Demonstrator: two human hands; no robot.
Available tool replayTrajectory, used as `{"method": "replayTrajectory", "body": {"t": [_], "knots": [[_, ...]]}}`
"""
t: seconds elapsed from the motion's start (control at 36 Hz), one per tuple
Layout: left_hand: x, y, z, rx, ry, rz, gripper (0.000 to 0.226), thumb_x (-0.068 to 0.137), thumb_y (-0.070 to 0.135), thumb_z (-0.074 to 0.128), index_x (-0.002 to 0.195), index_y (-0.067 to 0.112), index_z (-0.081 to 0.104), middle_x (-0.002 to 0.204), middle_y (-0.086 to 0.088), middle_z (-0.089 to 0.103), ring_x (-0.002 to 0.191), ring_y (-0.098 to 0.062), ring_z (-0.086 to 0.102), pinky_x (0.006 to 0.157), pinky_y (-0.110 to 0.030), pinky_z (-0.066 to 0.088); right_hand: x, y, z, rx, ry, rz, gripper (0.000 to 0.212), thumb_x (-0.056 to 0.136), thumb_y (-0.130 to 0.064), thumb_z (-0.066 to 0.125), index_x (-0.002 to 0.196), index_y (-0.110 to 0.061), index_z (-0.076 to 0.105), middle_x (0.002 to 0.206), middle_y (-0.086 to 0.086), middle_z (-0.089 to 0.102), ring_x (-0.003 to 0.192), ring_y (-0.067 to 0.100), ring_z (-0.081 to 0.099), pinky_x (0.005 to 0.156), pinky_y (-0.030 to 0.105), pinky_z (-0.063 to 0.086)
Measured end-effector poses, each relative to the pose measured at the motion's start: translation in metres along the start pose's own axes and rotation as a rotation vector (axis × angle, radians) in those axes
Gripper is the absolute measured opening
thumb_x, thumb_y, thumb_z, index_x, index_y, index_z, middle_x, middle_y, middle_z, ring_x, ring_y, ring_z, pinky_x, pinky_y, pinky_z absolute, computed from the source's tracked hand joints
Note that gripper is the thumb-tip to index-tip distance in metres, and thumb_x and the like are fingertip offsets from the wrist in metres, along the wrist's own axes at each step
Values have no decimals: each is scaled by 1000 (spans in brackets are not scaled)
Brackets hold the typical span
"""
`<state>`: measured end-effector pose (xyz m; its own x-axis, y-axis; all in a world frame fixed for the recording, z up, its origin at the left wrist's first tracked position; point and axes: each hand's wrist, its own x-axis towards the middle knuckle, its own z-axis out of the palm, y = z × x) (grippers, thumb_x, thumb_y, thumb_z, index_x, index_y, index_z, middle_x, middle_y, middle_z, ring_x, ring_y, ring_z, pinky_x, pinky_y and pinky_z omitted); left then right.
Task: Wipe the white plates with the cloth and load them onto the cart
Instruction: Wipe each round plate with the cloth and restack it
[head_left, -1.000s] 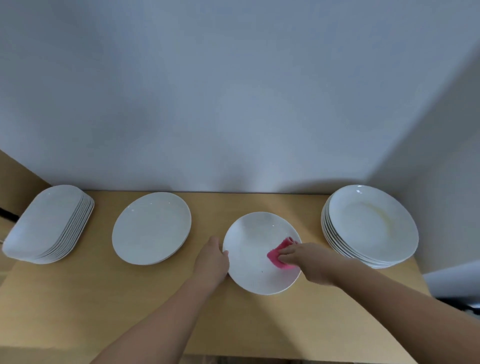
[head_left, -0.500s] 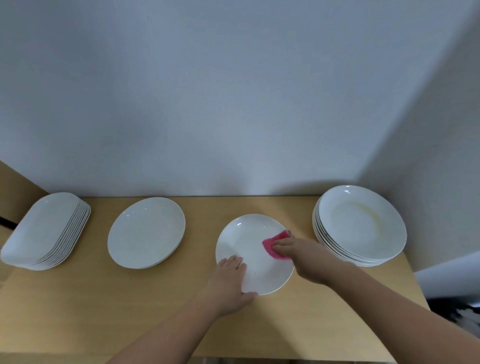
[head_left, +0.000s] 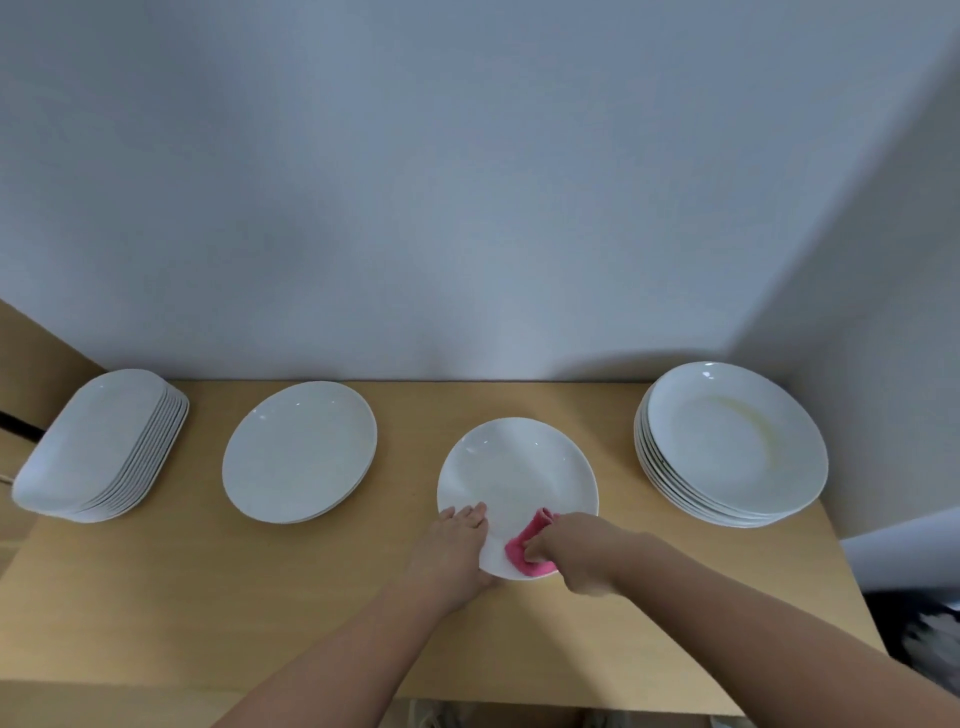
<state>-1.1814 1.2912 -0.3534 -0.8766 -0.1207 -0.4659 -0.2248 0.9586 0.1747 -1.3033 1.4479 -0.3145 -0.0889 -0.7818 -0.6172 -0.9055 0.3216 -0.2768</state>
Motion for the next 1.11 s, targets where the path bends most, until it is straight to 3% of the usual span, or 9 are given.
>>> {"method": "replayTrajectory", "body": {"t": [0.11, 0.25, 0.36, 0.42, 0.5, 0.64, 0.86, 1.03, 1.11], "knots": [[1, 1, -1, 6, -35, -7, 76, 96, 49, 46, 154, 9, 20, 163, -5, 15, 148, -18, 19, 121, -32, 9, -13, -5, -15, 2, -106, -14, 55, 84, 10, 38, 127, -21, 52, 104, 12, 57, 106, 34, 51, 84, 38, 47], [-1, 7, -4, 42, -18, -8, 61, 95, 36, 49, 147, 10, 33, 159, -7, 25, 143, -23, 27, 118, -36, 20, -40, 3, -28, 53, -55, 25, 42, 93, -2, 40, 120, -28, 59, 90, -5, 49, 84, 21, 43, 59, 23, 30], [-7, 20, 0, 70, 67, 107, 31, 90, 21, 46, 118, 12, 54, 131, -4, 50, 123, -23, 44, 106, -30, 29, -69, 22, -28, 158, 126, 120, 43, 98, -9, 38, 124, -38, 56, 91, -5, 51, 113, 23, 55, 85, 35, 48], [-9, 28, 5, 68, 70, 166, 25, 89, 17, 43, 110, 11, 55, 123, -3, 53, 115, -22, 48, 99, -30, 34, -79, 30, -24, 218, 184, 159, 51, 97, -3, 35, 128, -40, 52, 96, 0, 59, 137, 10, 34, 98, 34, 45], [-10, 39, 15, 30, 69, 147, 28, 91, 7, 36, 111, 11, 54, 119, -5, 53, 103, -22, 51, 80, -29, 37, -88, 36, -18, 249, 244, 197, 56, 95, 1, 34, 128, -41, 51, 89, -6, 58, 135, 13, 38, 100, 30, 41], [-8, 49, 23, 90, 44, 134, 39, 91, -2, 32, 124, 3, 51, 132, -14, 49, 120, -28, 50, 101, -42, 41, -96, 37, -4, 326, 302, 202, 62, 96, 2, 35, 132, -46, 48, 96, -12, 60, 143, 5, 23, 107, 31, 38], [-14, 60, -6, 11, 125, 112, 34, 82, -2, 34, 108, 11, 49, 96, -4, 56, 78, -20, 52, 63, -31, 35, -110, 50, -6, 378, 519, 210, 46, 97, -2, 42, 115, -39, 62, 71, -32, 47, 111, 14, 54, 114, 29, 30], [-13, 60, -46, 2, 280, -12, 45, 85, 0, 37, 125, 17, 48, 104, -1, 64, 89, -22, 63, 65, -30, 42, -118, 52, -26, 435, 719, 182, 54, 98, -2, 43, 90, -53, 56, 66, -35, 47, 81, -1, 39, 97, 12, 28], [-10, 60, -69, -74, 331, -87, 38, 90, 5, 38, 123, 19, 52, 99, 2, 63, 91, -22, 62, 68, -30, 42, -117, 52, -35, 433, 783, 164, 43, 98, -4, 45, 88, -44, 57, 65, -13, 52, 71, 11, 44, 103, 10, 23]]}}
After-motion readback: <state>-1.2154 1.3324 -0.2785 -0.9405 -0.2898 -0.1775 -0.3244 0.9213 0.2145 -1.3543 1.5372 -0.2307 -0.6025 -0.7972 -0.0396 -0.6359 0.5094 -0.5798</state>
